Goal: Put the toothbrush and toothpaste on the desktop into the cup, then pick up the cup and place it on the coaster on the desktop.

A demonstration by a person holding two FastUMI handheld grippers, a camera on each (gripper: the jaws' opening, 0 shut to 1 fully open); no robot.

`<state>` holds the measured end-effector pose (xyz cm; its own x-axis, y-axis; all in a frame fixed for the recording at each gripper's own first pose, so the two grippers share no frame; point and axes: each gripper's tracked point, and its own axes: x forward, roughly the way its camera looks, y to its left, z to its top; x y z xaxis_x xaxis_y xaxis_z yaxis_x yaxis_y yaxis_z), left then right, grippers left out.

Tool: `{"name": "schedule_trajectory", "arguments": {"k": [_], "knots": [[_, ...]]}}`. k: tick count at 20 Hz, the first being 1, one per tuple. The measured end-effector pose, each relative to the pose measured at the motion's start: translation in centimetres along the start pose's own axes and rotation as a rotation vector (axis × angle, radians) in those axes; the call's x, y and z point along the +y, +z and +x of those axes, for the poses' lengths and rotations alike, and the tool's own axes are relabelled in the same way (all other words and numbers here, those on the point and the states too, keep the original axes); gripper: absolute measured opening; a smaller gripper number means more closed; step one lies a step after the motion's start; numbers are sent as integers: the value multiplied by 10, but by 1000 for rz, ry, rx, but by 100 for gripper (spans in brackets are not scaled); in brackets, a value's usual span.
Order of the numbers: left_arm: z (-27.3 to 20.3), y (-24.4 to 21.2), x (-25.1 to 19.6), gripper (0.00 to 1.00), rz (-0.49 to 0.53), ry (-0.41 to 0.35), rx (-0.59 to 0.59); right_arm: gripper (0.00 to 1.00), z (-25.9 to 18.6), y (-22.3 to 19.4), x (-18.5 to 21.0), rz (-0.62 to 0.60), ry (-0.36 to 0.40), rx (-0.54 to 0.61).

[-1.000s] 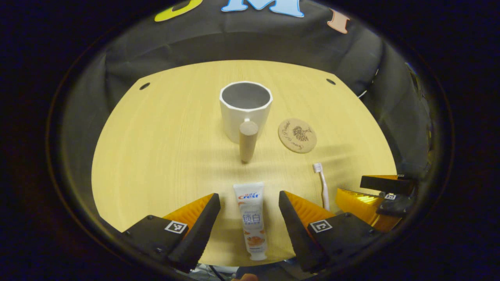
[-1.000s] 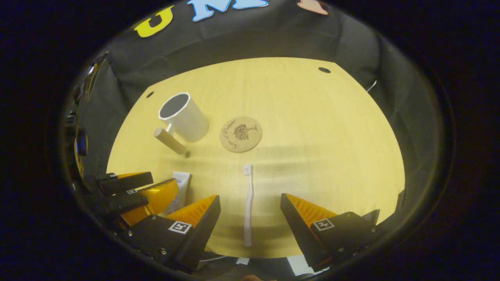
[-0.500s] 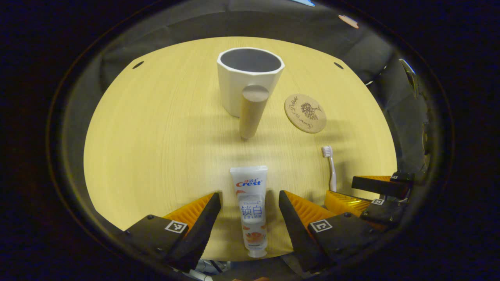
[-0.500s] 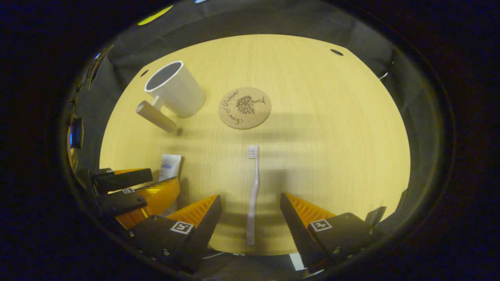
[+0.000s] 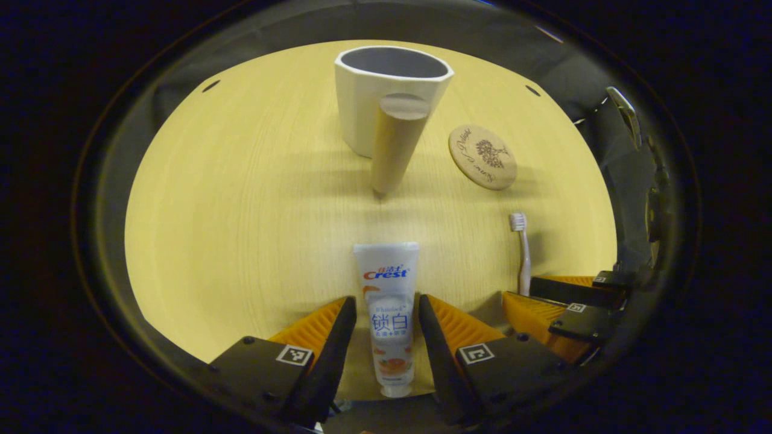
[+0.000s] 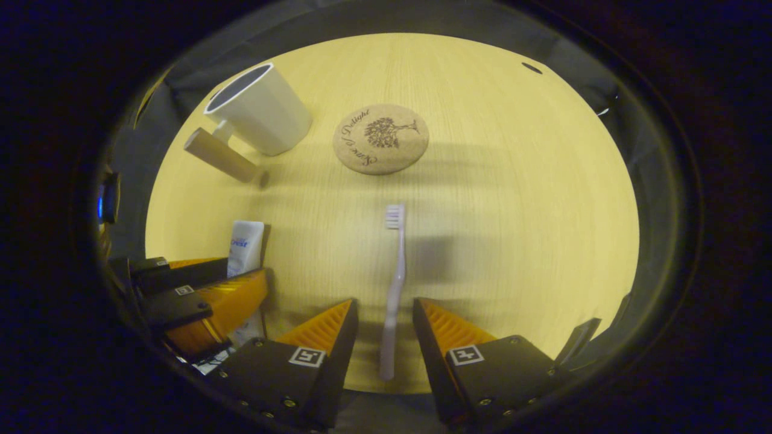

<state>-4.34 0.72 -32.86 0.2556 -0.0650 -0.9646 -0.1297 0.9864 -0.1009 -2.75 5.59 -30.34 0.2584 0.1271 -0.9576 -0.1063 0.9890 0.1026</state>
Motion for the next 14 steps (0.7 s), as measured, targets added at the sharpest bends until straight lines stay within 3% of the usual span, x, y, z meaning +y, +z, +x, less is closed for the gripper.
{"name": "schedule_trajectory", "arguments": {"k": [1,3,4,6,7,8,9,12,14], "knots": [[0,1,1,70,2,3,0,59,0,1,-1,5,-4,-5],[0,2,3,62,-1,16,1,42,1,0,-4,-1,-8,5],[1,2,3,53,-1,15,-2,41,1,1,-5,-3,-8,4],[0,3,2,55,8,22,-6,40,2,-1,-9,-44,-36,4],[1,1,1,50,0,27,-2,40,-1,1,-10,-26,-51,-10],[1,1,2,46,12,28,-7,13,-1,-2,-10,-47,-48,5],[1,1,2,48,16,31,-6,14,0,-1,-11,-50,-46,-2],[0,2,2,36,3,24,-17,12,-1,-2,-11,-44,-32,-6],[-1,2,2,36,7,11,-27,11,0,-2,-11,-35,-16,-20]]}}
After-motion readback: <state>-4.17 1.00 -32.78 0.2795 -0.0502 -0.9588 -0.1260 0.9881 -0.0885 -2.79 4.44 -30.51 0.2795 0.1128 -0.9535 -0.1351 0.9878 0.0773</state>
